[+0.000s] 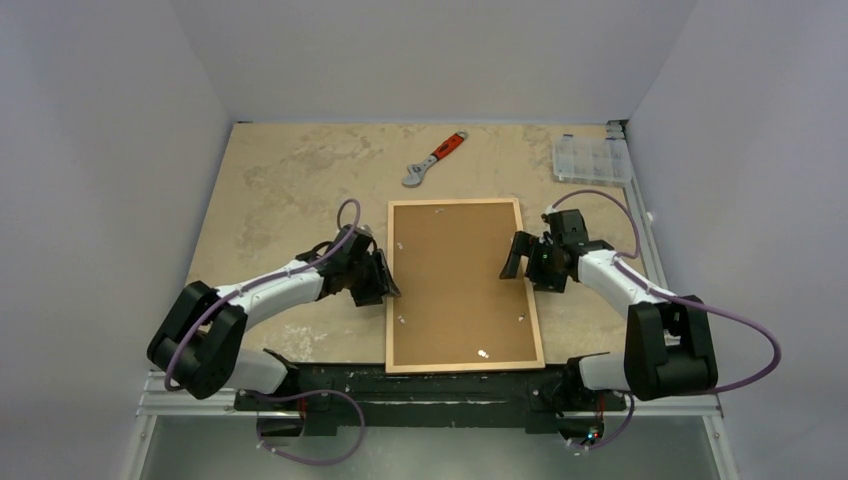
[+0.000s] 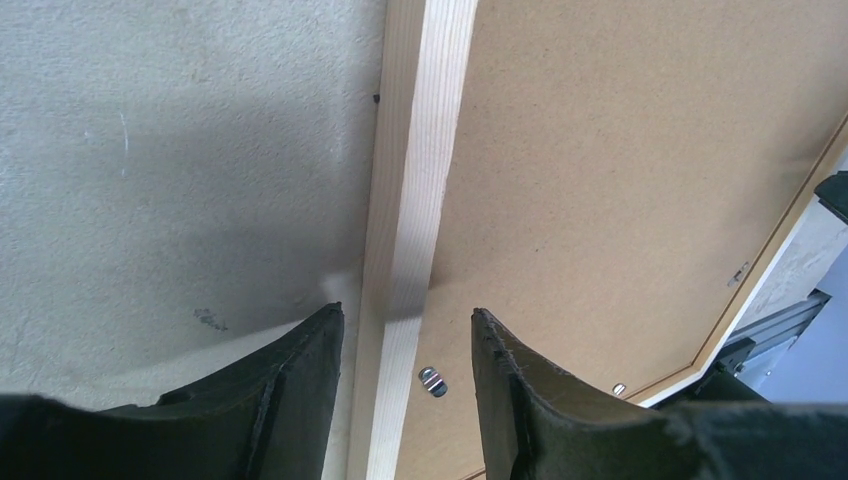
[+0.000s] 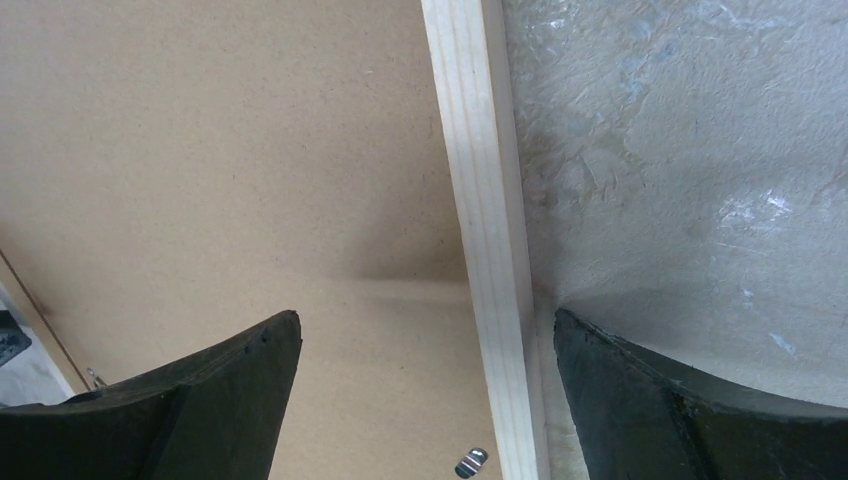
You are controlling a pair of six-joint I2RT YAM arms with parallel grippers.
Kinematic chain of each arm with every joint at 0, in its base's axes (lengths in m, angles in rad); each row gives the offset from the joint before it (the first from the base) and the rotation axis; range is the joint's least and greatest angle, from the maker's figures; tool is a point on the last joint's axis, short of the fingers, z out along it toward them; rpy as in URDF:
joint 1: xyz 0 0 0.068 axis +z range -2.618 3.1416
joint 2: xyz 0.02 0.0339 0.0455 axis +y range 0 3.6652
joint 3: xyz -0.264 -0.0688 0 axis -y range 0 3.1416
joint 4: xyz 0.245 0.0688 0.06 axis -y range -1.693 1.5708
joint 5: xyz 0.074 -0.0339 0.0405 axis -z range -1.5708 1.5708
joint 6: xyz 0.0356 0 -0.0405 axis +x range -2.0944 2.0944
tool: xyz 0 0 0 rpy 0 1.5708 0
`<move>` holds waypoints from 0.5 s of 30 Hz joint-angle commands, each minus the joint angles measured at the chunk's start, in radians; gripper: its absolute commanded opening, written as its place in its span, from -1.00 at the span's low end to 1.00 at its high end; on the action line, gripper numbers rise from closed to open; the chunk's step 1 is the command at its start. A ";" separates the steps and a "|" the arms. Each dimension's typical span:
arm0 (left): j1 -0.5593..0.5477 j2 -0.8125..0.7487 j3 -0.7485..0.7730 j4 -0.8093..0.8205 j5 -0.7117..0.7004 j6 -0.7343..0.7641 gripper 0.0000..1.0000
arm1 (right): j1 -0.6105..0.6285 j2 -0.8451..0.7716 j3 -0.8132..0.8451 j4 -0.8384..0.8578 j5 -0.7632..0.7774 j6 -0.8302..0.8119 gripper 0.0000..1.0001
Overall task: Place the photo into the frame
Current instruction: Place the photo frame item in the photo frame.
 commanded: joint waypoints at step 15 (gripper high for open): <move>-0.018 0.073 0.071 -0.083 -0.009 0.050 0.19 | 0.075 -0.020 -0.033 0.033 -0.092 0.027 0.85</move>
